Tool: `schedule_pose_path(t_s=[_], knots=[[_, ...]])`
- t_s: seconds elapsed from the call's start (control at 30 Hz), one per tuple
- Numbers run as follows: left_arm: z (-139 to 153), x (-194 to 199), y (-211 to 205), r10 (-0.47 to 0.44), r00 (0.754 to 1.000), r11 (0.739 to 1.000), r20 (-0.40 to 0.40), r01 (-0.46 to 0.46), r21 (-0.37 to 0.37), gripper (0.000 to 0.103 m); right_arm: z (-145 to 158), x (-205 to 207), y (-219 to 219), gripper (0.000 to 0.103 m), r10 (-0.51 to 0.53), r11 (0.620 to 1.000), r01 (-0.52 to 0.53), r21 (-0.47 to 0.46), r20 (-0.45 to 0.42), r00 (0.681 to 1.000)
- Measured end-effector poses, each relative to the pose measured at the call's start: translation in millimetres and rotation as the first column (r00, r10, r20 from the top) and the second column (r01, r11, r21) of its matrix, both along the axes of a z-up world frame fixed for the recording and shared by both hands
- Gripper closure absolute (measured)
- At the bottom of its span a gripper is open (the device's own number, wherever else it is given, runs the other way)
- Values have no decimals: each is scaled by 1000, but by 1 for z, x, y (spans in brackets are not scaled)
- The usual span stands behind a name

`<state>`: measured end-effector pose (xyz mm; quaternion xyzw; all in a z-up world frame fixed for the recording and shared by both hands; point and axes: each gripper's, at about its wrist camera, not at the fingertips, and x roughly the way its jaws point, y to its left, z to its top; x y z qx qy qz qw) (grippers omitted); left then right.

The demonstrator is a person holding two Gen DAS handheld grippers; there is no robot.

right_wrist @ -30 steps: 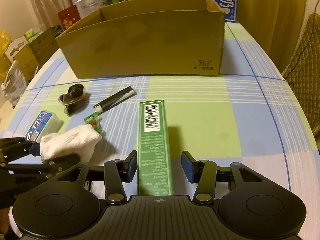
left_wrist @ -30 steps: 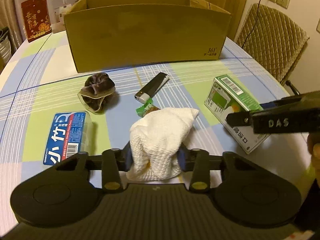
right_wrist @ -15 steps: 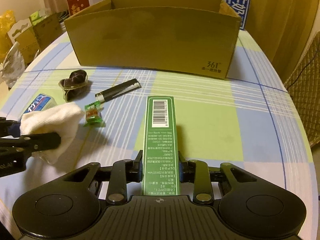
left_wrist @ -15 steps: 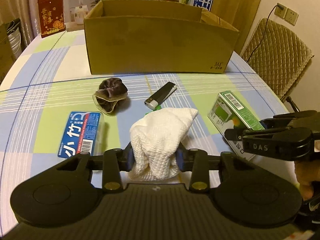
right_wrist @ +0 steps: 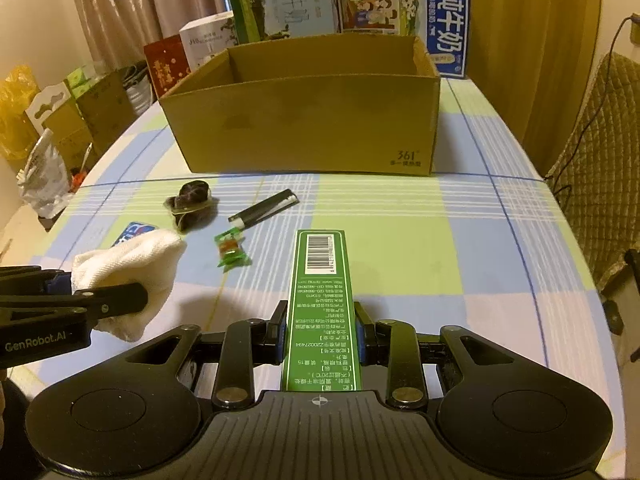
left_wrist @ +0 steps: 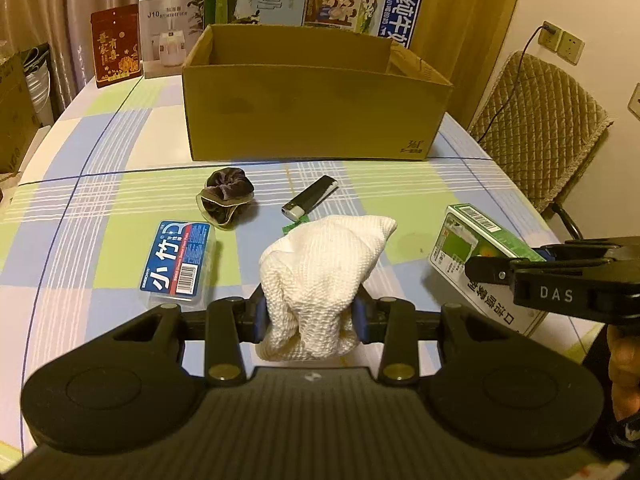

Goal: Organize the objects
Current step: 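Lift the white cloth with the left tool while the right tool holds the green box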

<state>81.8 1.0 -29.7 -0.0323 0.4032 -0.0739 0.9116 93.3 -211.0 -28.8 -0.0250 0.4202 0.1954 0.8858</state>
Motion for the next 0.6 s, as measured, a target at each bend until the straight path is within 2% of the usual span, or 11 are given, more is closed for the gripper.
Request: schedule_pose_path(t_s=[0.37, 0.6], knots=[[19, -21, -12, -15, 999, 1000, 35, 15, -2, 69, 21, -23, -7, 76, -2, 1000, 2, 1, 46, 999], [21, -27, -12, -7, 999, 1000, 40, 7, -4, 69, 15, -18, -4, 76, -3, 1000, 3, -7, 73, 997]])
